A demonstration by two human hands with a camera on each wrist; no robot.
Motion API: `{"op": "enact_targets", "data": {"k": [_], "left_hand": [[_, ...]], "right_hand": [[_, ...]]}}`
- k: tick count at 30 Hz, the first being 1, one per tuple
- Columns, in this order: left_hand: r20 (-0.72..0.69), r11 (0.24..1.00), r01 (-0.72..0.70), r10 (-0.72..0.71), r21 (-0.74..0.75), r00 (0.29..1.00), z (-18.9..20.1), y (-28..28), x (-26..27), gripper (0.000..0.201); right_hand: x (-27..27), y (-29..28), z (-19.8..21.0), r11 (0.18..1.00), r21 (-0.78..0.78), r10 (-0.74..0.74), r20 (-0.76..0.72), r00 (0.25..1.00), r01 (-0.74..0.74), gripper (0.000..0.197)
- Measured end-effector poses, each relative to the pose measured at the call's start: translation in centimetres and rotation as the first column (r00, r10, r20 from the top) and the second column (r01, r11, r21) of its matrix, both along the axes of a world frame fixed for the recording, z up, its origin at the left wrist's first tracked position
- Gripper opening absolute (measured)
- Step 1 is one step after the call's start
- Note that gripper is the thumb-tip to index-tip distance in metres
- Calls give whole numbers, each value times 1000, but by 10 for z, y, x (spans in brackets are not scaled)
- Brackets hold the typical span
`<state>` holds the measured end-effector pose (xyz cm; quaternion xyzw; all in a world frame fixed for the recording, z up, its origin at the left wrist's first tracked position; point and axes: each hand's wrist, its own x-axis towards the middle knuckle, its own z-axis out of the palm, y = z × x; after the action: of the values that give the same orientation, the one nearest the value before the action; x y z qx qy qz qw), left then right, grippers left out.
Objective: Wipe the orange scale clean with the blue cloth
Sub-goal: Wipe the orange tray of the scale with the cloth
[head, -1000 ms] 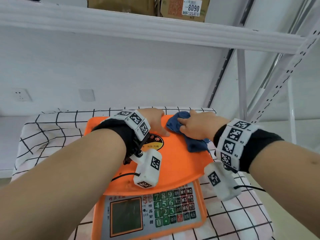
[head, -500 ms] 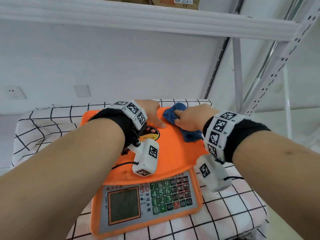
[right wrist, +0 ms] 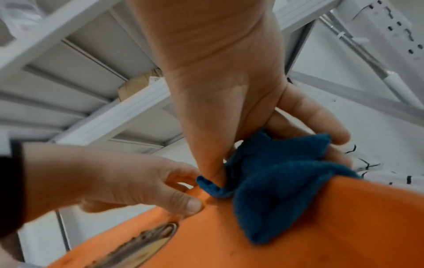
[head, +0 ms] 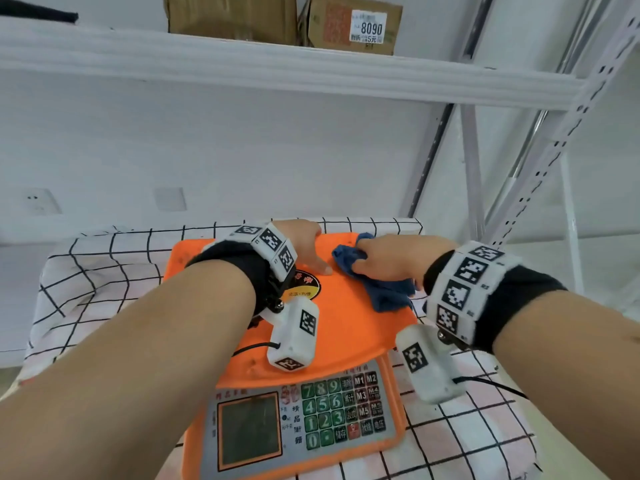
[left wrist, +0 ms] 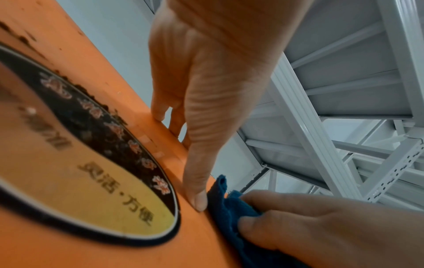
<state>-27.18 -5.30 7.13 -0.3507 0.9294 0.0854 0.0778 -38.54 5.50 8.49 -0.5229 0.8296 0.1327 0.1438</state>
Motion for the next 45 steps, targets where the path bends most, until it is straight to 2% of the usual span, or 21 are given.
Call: {"op": "enact_targets", "data": {"k": [3, 9, 19, 29, 35, 38, 45], "left_hand": [[-6, 1000, 1, -1, 3, 1000, -1, -2, 0, 77], [15, 1000, 2, -3, 8, 1000, -1, -2, -2, 76], [25, 1000, 9, -9, 8, 1000, -2, -4, -2, 73], [25, 1000, 7, -7, 6, 1000, -2, -2, -3, 72], [19, 1000, -2, 1, 17, 1000, -1, -2, -2, 73], [6, 1000, 1, -1, 27, 1000, -1, -2, 0, 73], [5, 1000, -5, 5, 30, 1000, -2, -1, -1, 77]], "right_hand": [[0, 1, 4, 995, 100, -18, 38, 999, 14, 48], [5, -13, 1, 986, 163, 30, -65, 997, -19, 53], [0, -15, 3, 996, 82, -40, -47, 998, 44, 52], [1, -11, 3, 993, 112, -44, -3, 999, 44, 50], [13, -8, 12, 991, 134, -8, -69, 998, 17, 50], [11, -7, 4, 994, 111, -13, -62, 998, 19, 54], [6, -12, 8, 996, 74, -42, -20, 999, 43, 50]]}}
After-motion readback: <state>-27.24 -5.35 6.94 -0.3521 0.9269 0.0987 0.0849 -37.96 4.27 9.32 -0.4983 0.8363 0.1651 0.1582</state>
